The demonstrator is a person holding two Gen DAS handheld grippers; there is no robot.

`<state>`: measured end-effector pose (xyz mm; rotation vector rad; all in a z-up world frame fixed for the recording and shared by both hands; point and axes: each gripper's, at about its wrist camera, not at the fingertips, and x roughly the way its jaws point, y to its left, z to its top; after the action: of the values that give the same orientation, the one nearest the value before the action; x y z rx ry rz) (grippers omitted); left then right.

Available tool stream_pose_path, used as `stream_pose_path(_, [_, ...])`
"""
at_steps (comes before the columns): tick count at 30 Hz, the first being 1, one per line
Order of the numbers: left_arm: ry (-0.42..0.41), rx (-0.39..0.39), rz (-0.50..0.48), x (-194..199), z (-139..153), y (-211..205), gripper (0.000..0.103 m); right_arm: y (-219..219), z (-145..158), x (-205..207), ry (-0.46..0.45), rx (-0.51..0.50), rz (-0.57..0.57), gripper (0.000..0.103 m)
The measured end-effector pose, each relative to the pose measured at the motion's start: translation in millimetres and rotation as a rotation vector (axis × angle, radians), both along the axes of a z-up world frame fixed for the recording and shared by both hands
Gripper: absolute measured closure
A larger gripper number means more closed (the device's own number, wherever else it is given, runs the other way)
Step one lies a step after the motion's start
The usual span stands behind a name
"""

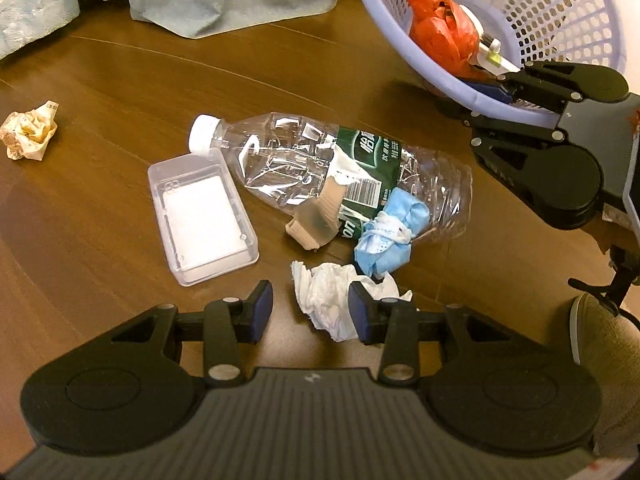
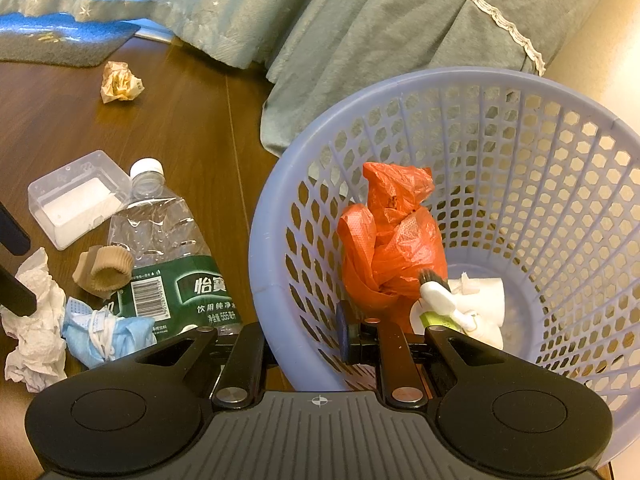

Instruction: Collect trash

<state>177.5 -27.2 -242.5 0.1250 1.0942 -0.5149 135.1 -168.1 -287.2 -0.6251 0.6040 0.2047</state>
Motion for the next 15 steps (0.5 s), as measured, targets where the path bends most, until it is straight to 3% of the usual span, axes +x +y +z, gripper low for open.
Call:
stream_pose_path(2, [0.006,0.006,-0.005,1.8,-0.9,-1.1,0.070,0.2,0.0,0.0,0.000,0.002,-0.001,0.089])
stream_pose_path(8, [0.017,0.019,-0.009,4.1,0.5,-1.4,0.098,0.4,0.0,0.0,0.000,0.000,0.000,0.089])
stream_pose_path(15, [0.001,0.010,0.001,6.3,11.7,4.1,0.103,0.5,-0.1,-0.5,0.000,0.001,-0.001,0.089])
